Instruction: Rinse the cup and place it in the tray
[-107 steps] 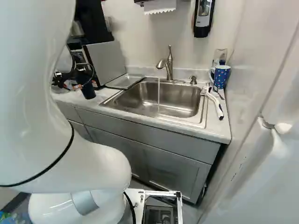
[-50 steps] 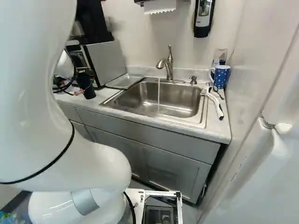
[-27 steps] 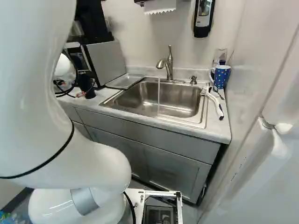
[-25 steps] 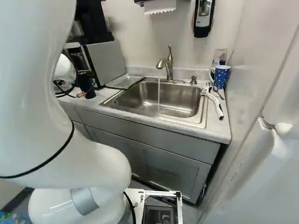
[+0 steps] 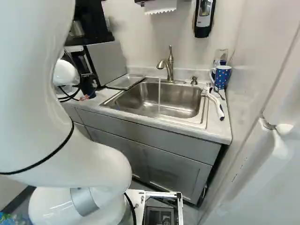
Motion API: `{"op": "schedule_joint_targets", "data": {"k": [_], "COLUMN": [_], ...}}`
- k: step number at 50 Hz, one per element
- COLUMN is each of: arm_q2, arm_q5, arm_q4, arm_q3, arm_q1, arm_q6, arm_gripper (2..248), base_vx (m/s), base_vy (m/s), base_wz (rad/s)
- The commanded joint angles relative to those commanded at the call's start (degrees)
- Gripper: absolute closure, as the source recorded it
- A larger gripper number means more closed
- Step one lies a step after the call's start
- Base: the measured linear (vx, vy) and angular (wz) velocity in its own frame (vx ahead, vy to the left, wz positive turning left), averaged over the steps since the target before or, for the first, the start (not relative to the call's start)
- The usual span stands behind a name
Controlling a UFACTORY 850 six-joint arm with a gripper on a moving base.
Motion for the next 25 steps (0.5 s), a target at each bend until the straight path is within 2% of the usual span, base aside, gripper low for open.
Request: {"op": "schedule_joint_targets", "data": {"k": [25], "arm_q2": [-2.67], "arm_q5": [0.38], "arm_q4": [0.0], "arm_q3": [0.68], "arm_q1": [0.0], "arm_q6": [0.0], "arm_gripper": [3], "base_vx": [0.0], "base_vy": [0.0], "base_wz": [0.0]}}
